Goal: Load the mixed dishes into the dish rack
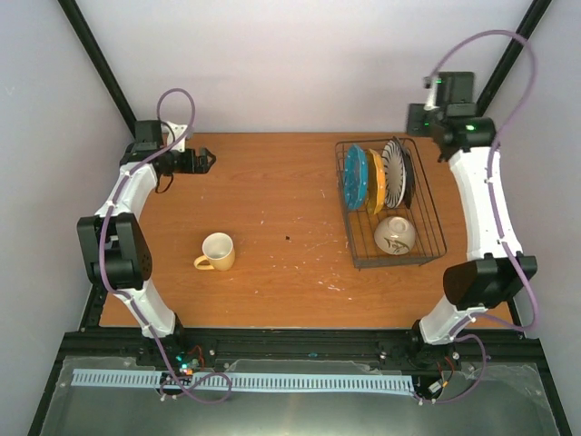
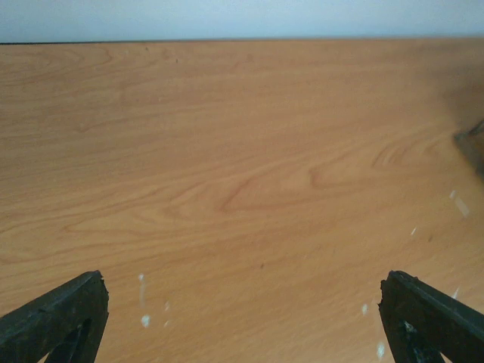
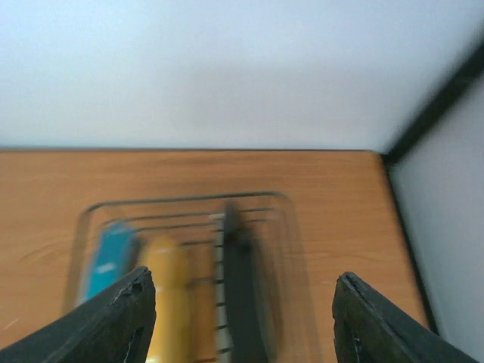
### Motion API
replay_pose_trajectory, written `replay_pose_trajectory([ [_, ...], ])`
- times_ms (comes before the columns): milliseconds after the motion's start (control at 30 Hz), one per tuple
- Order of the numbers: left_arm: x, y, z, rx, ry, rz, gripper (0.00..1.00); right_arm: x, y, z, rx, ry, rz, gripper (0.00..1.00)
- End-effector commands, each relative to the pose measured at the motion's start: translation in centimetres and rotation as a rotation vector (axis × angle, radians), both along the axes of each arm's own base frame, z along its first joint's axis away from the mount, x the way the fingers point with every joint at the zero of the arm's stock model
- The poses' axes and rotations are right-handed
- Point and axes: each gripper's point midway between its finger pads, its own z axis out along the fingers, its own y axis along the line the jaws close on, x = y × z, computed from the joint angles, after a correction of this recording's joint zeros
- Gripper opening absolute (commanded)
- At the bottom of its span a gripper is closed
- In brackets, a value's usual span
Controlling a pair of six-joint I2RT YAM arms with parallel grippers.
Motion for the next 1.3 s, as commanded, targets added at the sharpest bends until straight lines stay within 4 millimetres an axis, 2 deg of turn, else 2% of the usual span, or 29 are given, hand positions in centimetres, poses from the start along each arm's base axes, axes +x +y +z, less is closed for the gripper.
replay_pose_trajectory([
  [0,-2.5,0.7,1.0,0.216,-0.065,-0.129,0.98,-1.2,13.0,-4.9,0.022,0.188,0.405,0.63],
  [100,-4.3,0.4,0.9,0.263,-0.056,-0.203,0.98,-3.8,21.1,-7.9,0.065,0.289,0.622,0.63],
  [133,-5.1,0.1,0.7,0.274,-0.049,-0.239,0.98,-4.6,23.0,-8.7,0.075,0.321,0.676,0.63],
  [200,-7.3,-0.6,-0.4,0.293,-0.026,-0.318,0.98,-6.1,26.0,-10.6,0.084,0.395,0.763,0.63],
  [267,-9.1,-1.0,-0.2,0.329,-0.052,-0.373,0.98,-7.6,28.0,-11.9,0.093,0.436,0.816,0.63],
  [300,-10.5,-1.1,-1.0,0.35,-0.039,-0.4,0.99,-8.4,28.7,-12.4,0.092,0.452,0.836,0.63],
  [467,-16.8,-1.0,-3.5,0.492,0.045,-0.52,1.0,-11.1,30.7,-14.3,0.119,0.526,0.91,0.63],
  [567,-19.1,-1.2,-3.5,0.525,0.044,-0.538,0.98,-12.3,31.9,-15.4,0.118,0.562,0.946,0.63],
  [667,-20.7,-1.2,-4.7,0.549,0.063,-0.558,0.89,-13.2,32.9,-16.0,0.104,0.579,0.974,0.63],
  [733,-21.1,-1.1,-5.3,0.562,0.073,-0.562,0.88,-13.6,33.3,-16.1,0.098,0.582,0.987,0.63],
  [800,-21.3,-1.6,-5.2,0.537,0.067,-0.573,0.87,-13.8,33.4,-16.2,0.089,0.585,0.991,0.63],
  [933,-21.4,-2.6,-4.9,0.496,0.063,-0.595,0.86,-13.8,32.9,-16.3,0.063,0.58,0.978,0.63],
  [1100,-21.8,-3.2,-6.0,0.485,0.088,-0.621,0.86,-14.1,32.2,-16.2,0.043,0.575,0.967,0.63],
  [1267,-21.1,-3.1,-6.9,0.507,0.078,-0.625,0.87,-14.2,31.4,-16.9,0.014,0.585,0.95,0.63],
])
